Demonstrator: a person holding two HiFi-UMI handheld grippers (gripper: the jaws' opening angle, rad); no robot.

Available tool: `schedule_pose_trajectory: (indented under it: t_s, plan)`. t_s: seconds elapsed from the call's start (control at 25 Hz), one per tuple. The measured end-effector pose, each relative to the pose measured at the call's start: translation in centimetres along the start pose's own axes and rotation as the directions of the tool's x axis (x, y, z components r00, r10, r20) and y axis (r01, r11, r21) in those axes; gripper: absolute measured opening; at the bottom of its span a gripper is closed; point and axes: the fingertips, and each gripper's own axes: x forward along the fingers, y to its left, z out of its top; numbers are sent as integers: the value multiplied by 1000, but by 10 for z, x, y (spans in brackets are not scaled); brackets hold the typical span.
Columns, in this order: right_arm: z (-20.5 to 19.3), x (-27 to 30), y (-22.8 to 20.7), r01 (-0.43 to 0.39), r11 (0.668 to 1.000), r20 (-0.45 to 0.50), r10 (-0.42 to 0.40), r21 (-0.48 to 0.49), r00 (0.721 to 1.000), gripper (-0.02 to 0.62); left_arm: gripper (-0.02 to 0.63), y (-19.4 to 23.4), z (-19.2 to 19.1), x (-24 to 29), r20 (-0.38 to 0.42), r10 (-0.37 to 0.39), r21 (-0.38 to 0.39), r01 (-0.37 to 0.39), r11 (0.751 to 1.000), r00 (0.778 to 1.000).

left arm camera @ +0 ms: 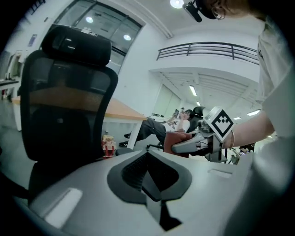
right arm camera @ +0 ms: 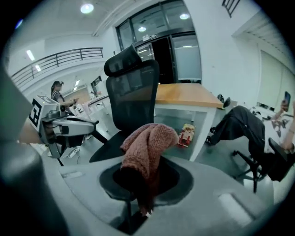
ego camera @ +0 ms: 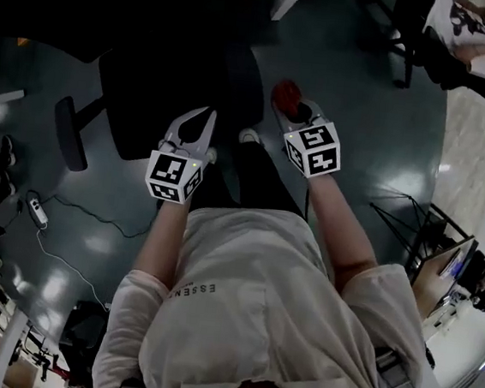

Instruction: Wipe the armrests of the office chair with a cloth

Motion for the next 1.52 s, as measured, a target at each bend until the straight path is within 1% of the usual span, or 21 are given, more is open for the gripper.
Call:
schedule_pose_trajectory:
  t_s: [0.08, 0.16, 0.24, 0.32, 0.48, 0.64, 0.72, 0.84, 0.88, 0.96, 1.12, 1.32, 1.52]
  plan:
    - [8, 20, -6, -51, 996, -23, 50, -67, 998, 52, 17, -1, -8, 4, 9, 53, -43, -52, 998, 999]
    - [19, 42, -15, -87, 988, -37, 82, -130, 996, 52, 17, 3, -15, 10, 14, 112, -90, -110, 990, 994]
    - [32, 66, -26, -101, 977, -39, 96, -185, 995, 52, 17, 13, -18, 15, 28, 169, -130, -165, 978, 985]
    - [46, 87, -33, -102, 967, -37, 95, -234, 995, 52, 17, 21, -17, 18, 43, 212, -157, -203, 967, 976]
    - [64, 126, -35, -98, 945, -45, 88, -311, 995, 52, 17, 28, -24, 16, 42, 250, -188, -238, 953, 967]
    - [80, 157, -19, -120, 920, -68, 102, -372, 993, 53, 17, 35, -39, 13, 24, 274, -236, -261, 936, 961]
    - [85, 167, -6, -145, 903, -78, 124, -405, 989, 52, 17, 39, -46, 11, 19, 278, -247, -265, 932, 960]
    - [81, 180, 15, -212, 879, -116, 180, -426, 977, 52, 17, 42, -52, 12, 19, 282, -254, -268, 929, 959]
    - [79, 182, 20, -225, 872, -129, 187, -435, 974, 54, 17, 42, -53, 11, 21, 284, -256, -269, 928, 959]
    - [76, 184, 24, -225, 864, -136, 182, -451, 974, 52, 17, 42, -53, 10, 26, 284, -259, -268, 928, 959]
    - [69, 177, 28, -234, 881, -128, 198, -411, 972, 52, 17, 33, -59, 6, 28, 249, -254, -234, 938, 968]
    - [50, 158, 40, -243, 873, -134, 205, -423, 970, 52, 17, 20, -62, 12, 30, 182, -225, -171, 959, 983]
    - [17, 130, 57, -274, 867, -142, 236, -416, 961, 54, 17, -5, -69, 6, 31, 120, -199, -112, 973, 992]
